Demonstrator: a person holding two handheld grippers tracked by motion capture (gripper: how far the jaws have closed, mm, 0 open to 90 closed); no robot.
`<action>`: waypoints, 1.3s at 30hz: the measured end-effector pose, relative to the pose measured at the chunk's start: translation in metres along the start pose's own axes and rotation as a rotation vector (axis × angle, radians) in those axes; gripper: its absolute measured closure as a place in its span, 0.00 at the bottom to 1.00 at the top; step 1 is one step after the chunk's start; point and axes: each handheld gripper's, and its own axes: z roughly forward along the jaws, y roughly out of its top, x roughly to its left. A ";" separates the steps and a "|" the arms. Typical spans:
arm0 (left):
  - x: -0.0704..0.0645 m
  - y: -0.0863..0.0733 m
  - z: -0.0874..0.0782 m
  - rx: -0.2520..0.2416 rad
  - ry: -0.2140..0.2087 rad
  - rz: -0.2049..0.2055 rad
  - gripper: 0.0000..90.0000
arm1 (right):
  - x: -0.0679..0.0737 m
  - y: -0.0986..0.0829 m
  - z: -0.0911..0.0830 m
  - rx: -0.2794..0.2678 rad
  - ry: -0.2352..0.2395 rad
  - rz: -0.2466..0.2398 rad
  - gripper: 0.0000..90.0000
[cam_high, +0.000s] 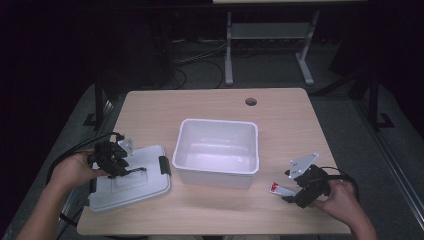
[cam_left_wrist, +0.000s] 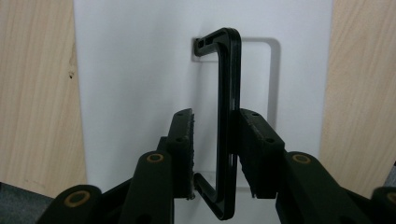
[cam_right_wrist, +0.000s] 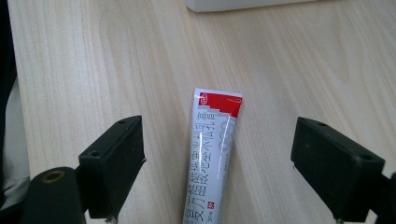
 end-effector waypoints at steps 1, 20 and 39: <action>-0.001 0.000 0.000 -0.003 0.002 0.000 0.71 | 0.000 0.000 0.000 0.001 0.000 -0.001 0.19; -0.009 -0.005 -0.007 -0.024 0.019 -0.005 0.58 | -0.002 0.001 -0.003 0.039 0.003 0.003 0.18; -0.010 -0.009 -0.010 -0.034 0.036 -0.018 0.54 | -0.004 -0.009 -0.008 0.123 0.022 0.004 0.23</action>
